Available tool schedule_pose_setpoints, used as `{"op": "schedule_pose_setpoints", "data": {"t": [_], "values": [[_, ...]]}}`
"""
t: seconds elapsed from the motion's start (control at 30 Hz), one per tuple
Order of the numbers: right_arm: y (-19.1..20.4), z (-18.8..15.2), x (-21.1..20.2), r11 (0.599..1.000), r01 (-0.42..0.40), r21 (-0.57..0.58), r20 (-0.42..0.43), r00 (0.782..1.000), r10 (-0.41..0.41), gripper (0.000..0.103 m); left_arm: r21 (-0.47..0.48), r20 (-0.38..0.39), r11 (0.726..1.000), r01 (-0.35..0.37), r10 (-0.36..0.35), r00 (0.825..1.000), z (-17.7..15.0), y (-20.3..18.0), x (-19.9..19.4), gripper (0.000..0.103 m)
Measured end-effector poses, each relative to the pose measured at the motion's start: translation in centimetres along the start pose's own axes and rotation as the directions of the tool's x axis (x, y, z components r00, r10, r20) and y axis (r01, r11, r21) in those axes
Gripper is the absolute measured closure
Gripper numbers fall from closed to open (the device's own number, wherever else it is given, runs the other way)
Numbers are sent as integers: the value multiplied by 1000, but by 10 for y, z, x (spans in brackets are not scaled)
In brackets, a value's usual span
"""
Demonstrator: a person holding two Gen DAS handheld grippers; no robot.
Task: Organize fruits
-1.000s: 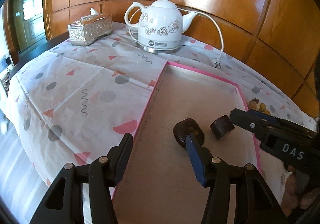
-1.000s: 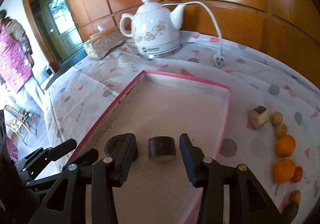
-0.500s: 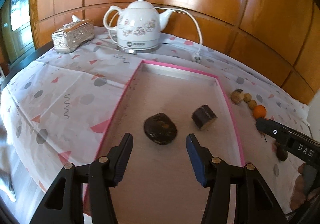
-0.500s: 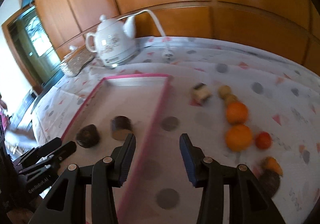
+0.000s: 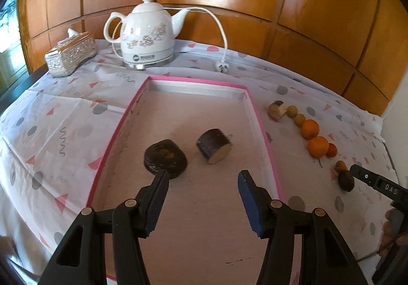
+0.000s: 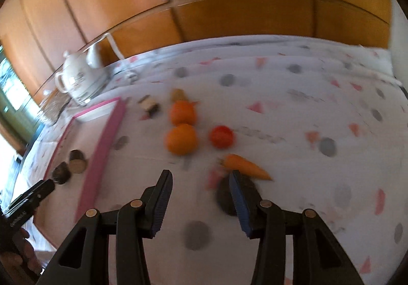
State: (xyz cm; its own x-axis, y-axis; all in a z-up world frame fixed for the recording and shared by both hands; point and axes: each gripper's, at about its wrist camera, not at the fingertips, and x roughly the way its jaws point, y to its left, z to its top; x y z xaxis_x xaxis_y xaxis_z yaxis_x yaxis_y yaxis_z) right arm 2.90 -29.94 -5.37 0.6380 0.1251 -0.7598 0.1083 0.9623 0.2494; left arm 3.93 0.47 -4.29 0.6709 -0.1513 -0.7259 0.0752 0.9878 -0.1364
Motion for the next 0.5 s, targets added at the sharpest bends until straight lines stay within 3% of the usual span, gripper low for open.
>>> {"op": "schedule_pose_setpoints", "data": {"t": [0.23,0.5], "values": [[-37,-13,-4,995,42,88,-16,999,-41,55,50,-9,998,39,-39,999,0,-21,0,46],[-37,-12,4,996,10,84,-30,1000,-7,55,96,-29,992,77,-74,997,-4,-39,0,45]]}}
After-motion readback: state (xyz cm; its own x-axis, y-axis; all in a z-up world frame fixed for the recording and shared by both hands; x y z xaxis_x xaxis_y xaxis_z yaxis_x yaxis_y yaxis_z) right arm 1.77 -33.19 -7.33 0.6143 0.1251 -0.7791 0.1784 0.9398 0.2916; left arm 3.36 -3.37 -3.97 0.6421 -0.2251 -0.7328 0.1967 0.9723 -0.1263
